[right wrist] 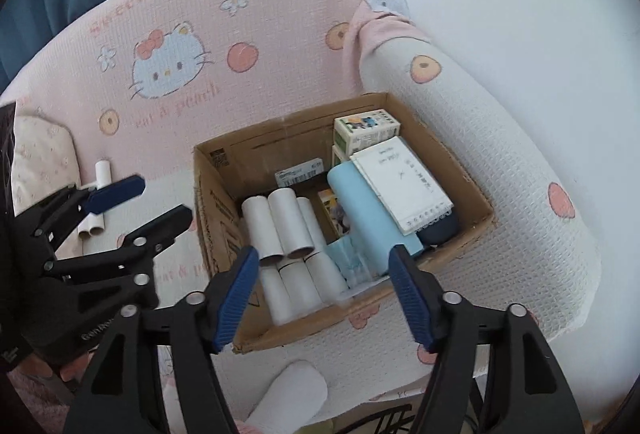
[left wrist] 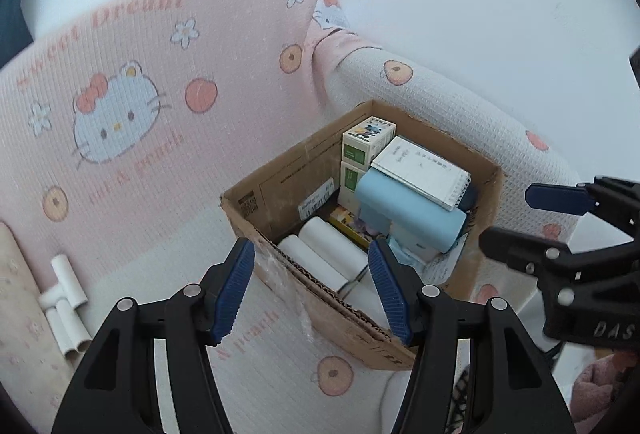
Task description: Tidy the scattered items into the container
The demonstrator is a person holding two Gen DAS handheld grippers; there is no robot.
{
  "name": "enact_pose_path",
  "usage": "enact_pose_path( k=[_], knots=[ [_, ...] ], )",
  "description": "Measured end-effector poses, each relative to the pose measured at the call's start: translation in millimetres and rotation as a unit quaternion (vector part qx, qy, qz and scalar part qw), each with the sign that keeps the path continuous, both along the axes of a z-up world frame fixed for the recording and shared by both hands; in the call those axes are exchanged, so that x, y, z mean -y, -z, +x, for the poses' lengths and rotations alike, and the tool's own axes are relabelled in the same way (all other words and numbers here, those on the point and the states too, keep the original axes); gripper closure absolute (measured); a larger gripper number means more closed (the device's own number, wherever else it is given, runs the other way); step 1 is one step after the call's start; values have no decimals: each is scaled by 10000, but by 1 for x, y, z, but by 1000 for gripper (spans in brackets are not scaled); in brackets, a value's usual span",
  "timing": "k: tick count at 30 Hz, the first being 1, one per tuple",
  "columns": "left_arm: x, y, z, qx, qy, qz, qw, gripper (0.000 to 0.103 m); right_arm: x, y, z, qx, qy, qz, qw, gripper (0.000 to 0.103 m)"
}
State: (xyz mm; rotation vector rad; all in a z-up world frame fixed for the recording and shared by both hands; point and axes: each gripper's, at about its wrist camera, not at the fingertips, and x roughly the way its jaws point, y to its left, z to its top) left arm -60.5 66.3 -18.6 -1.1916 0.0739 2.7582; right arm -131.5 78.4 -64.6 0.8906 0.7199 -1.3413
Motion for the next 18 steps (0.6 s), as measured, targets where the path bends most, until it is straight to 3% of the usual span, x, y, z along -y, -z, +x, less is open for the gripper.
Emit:
enact_pose_path(
  k=[3,7,18],
  knots=[
    [-3,1,0,46,15,-128,9999,40,-1,6,3,-47,-44,99,9999,36],
    [-4,0,0,96,54,8,9999,39,-2,11,0,-78,45,194,9998,36],
    [-16,6,3,215,143,-254,9993,39,-5,6,3,-227,79,108,9997,36]
  ],
)
